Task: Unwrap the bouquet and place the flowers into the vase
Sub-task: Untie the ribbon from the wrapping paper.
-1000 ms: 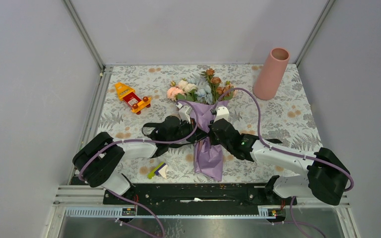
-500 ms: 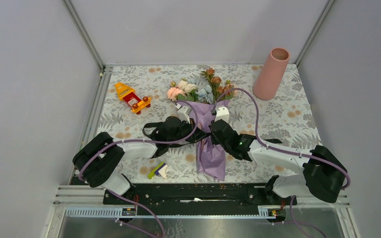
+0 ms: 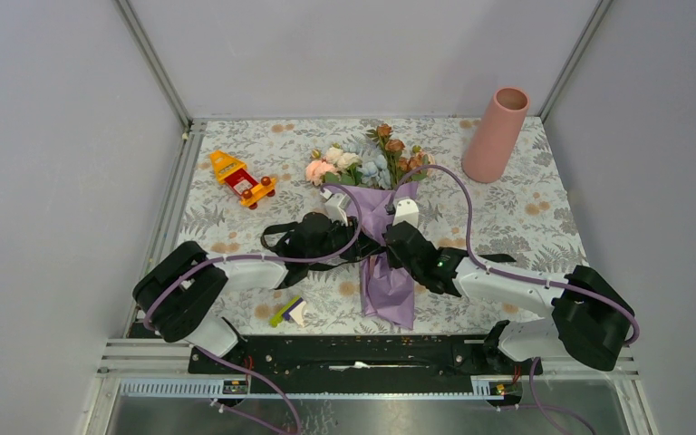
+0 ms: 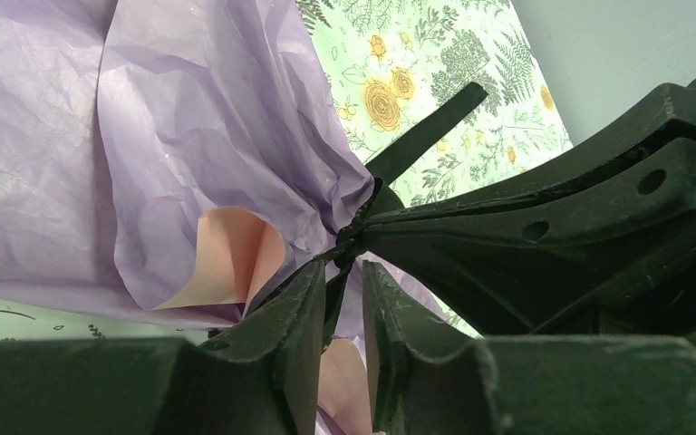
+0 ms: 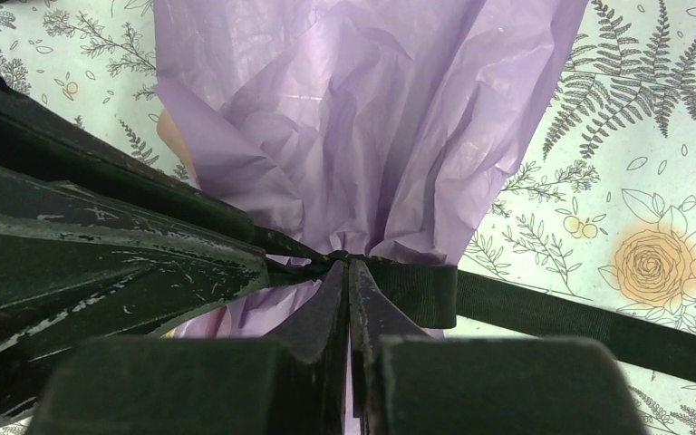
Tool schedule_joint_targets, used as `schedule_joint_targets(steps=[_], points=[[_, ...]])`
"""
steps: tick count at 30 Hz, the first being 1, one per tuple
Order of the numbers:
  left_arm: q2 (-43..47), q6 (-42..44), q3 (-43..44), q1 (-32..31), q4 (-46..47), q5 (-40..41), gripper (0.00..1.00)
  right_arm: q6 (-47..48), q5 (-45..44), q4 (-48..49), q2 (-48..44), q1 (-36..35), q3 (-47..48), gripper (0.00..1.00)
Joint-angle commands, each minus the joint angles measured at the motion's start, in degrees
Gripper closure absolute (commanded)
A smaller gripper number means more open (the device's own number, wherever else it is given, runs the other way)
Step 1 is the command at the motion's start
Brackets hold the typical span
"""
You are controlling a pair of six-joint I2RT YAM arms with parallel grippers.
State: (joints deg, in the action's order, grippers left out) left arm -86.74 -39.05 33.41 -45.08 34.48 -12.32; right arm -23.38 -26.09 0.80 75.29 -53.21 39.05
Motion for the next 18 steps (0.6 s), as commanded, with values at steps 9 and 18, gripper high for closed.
schedule_joint_targets(steps=[9,18], points=[[-3.9,-1.7,4.0,-0.4,4.6,-3.2,0.69,-1.4,0.5,3.0,-2.2,-0.2,-0.8,1.0],[-6.2,-3.0,5.2,-0.5,4.6,-3.9,0.68,-1.5,1.1,3.3,-2.3,-0.2,-0.7,1.0]])
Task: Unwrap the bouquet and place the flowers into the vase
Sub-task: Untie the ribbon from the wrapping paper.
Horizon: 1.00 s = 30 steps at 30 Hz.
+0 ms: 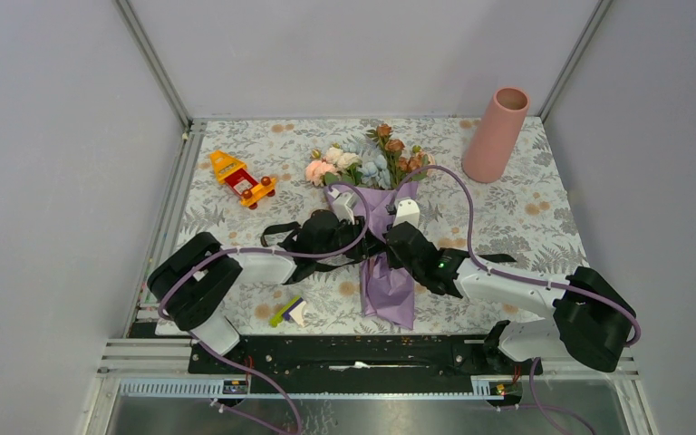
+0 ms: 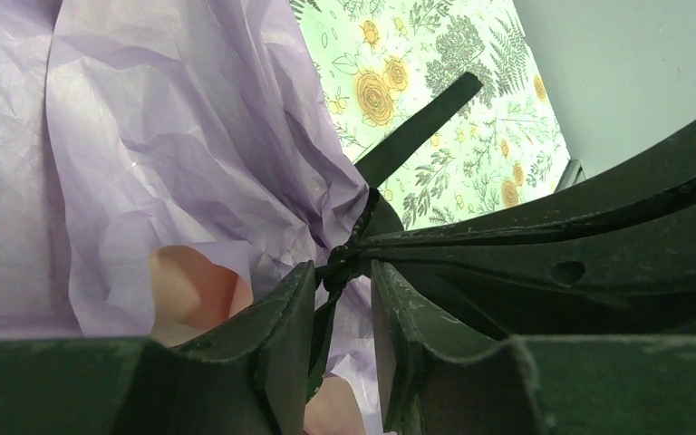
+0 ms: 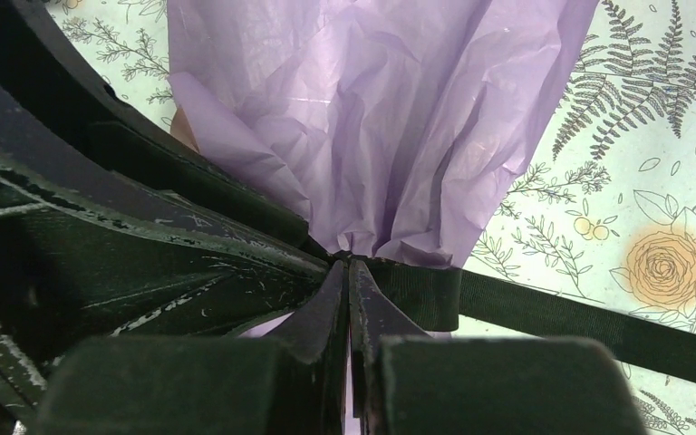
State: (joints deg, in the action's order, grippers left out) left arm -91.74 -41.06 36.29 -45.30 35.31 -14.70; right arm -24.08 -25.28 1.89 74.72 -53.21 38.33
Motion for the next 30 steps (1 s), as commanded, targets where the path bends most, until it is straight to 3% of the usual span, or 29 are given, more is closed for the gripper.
schedule_joint_targets(steps=[1,12,18,30], points=[[-1.4,-1.2,2.4,-0.3,3.7,-1.5,0.68,-0.7,0.2,2.2,-1.8,-0.2,0.0,1.0],[-0.8,-2.0,1.4,-0.8,2.6,-0.4,0.65,-0.8,0.1,2.4,-2.0,-0.2,-0.1,1.0],[0.4,-2.4,1.9,-1.1,-1.2,2.3,0.7,-0.8,0.2,2.3,-1.9,-0.2,-0.2,1.0],[1.3,-6.3,1.0,-1.4,1.6,0.7,0.69,-1.1,0.5,2.3,-1.8,-0.2,-0.2,1.0]])
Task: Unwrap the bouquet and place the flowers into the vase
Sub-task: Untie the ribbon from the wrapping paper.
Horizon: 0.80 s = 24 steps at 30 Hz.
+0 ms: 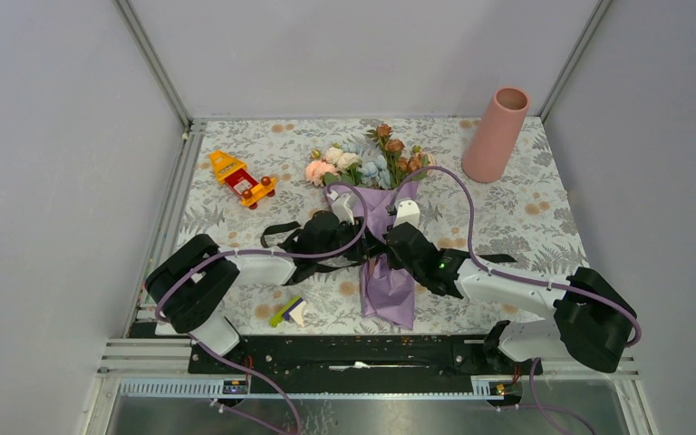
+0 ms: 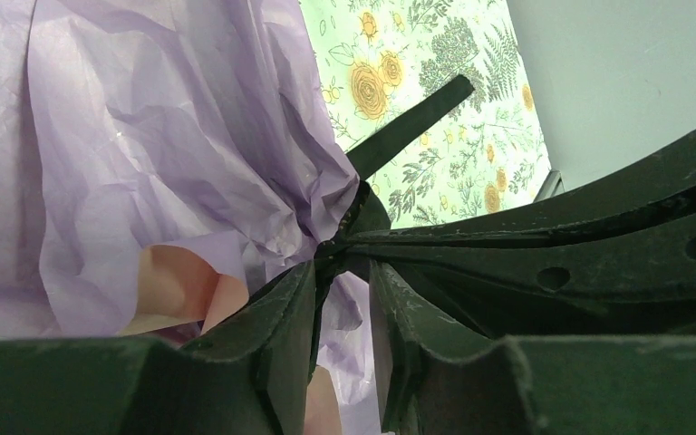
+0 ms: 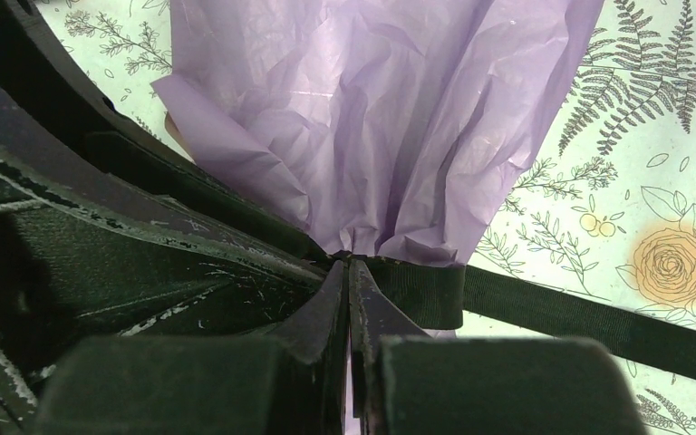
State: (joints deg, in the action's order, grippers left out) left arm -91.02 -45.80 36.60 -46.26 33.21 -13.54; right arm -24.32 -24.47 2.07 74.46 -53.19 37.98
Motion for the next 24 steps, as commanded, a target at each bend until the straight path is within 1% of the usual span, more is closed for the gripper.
schedule_joint_targets(steps=[1,20,24], points=[[0.1,-1.8,1.1,-0.4,3.5,-0.6,0.69,-0.9,-0.4,2.1,-1.6,-0.2,0.2,1.0],[-3.4,-3.6,2.6,-0.4,2.7,0.3,0.75,-0.4,0.0,3.2,-2.5,-0.2,-0.7,1.0],[-4.1,-3.6,3.3,-0.4,3.5,0.2,0.79,-0.2,0.7,3.8,-2.2,-0.2,-0.9,1.0]])
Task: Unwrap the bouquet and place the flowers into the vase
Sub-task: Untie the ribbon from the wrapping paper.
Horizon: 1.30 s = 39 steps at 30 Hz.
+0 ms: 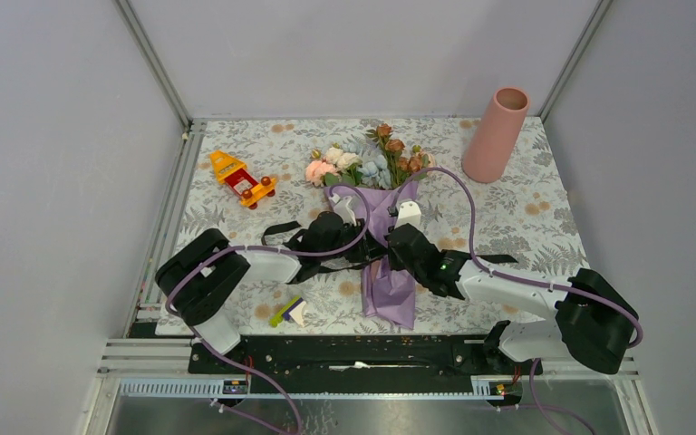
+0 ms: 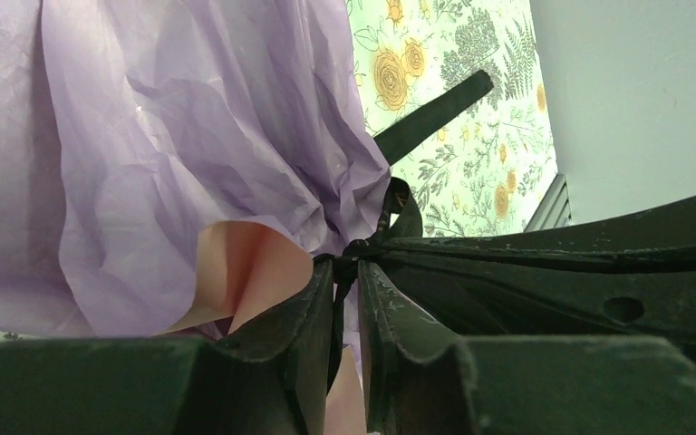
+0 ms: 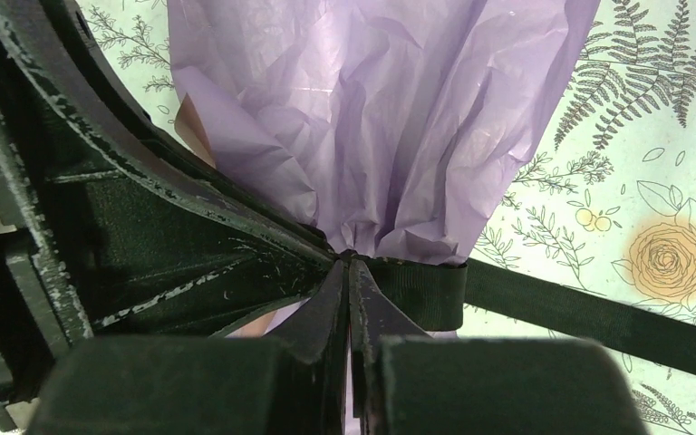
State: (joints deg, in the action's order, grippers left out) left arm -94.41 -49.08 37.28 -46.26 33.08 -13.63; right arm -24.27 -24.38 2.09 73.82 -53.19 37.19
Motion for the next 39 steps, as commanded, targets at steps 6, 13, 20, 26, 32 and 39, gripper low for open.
schedule_joint_targets(steps=[6,13,20,26,32,39], points=[[-2.0,-0.3,3.2,-0.4,6.0,-0.3,0.89,0.3,1.8,4.5,-0.6,-0.2,-0.2,1.0],[-1.6,0.0,1.6,-0.4,7.6,1.1,1.0,0.8,-1.2,4.1,1.1,-0.2,-0.3,1.0],[1.1,1.4,0.0,-0.4,3.5,4.4,1.0,2.7,-14.5,-4.2,5.0,-0.3,3.5,1.0],[2.1,1.8,-1.5,-0.4,1.8,6.6,1.0,2.5,-19.1,-7.5,5.0,-0.3,4.0,1.0],[2.9,2.3,-2.1,-0.4,0.9,7.1,1.0,-0.1,-21.8,-11.1,4.7,-0.3,3.8,1.0],[4.8,4.5,-2.9,-0.4,2.2,5.0,0.97,0.3,-14.5,-9.1,0.0,-0.2,1.3,1.0]])
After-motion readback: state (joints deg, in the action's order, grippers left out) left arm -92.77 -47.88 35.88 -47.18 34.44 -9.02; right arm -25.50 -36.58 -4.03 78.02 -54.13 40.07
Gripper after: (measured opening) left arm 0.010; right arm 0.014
